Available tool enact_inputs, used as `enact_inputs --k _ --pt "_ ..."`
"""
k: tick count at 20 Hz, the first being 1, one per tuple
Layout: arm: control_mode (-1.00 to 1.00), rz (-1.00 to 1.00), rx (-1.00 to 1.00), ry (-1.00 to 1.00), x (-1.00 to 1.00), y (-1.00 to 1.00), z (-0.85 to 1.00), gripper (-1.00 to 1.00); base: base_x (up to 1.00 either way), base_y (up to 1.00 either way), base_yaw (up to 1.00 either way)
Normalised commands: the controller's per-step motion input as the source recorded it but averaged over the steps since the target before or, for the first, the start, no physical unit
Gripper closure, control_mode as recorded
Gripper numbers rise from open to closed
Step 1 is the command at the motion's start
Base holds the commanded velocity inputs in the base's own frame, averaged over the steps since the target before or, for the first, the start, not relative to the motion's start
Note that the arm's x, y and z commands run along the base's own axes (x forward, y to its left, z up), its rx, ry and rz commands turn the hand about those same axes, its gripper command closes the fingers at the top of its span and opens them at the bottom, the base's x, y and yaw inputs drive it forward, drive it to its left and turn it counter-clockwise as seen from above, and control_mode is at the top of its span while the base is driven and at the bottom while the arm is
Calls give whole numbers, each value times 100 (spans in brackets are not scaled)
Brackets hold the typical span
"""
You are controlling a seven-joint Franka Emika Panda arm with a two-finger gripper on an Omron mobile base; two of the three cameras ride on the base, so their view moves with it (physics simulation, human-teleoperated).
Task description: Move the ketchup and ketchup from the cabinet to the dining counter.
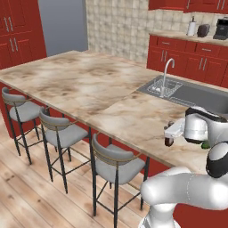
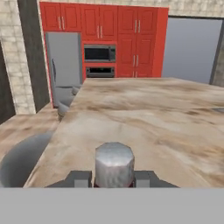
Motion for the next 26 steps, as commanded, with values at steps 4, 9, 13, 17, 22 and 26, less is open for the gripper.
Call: enact_inputs --k 4,9,13,17,22,26 --pt "-100 0 0 -5 19 -4 -24 100 0 0 0" --pt "-100 0 2 0 32 -3 -14 100 0 0 0" --pt "-100 0 1 0 24 -6 -16 100 0 0 0" --pt "-100 0 0 -1 1 -2 -27 100 0 0 0" --pt "-100 0 -3 -14 -19 0 -35 100 0 0 0" --pt "-100 0 -7 -15 -22 7 -37 100 0 0 0"
